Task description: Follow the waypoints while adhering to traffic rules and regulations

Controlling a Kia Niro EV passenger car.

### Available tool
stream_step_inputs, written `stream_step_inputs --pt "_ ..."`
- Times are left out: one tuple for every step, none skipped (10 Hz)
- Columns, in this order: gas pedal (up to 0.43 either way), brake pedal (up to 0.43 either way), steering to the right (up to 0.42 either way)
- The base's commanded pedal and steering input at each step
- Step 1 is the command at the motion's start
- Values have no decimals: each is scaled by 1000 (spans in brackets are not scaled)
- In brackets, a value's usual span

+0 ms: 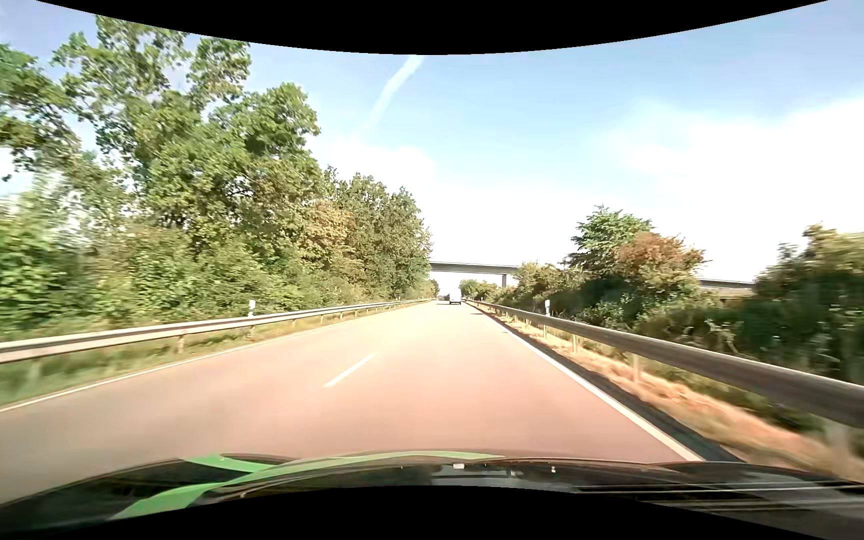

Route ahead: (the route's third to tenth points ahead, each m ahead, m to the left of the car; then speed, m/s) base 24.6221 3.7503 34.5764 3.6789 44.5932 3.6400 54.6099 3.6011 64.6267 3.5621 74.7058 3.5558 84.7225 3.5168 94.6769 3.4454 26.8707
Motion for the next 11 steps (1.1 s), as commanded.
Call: stream_step_inputs --pt "280 0 0" --pt "280 0 0" --pt "280 0 0" --pt "280 0 0" --pt "268 0 0" --pt "220 0 0" --pt "209 0 -1" --pt "209 0 -1" --pt "209 0 0" --pt "209 0 -1" --pt "209 0 -1"
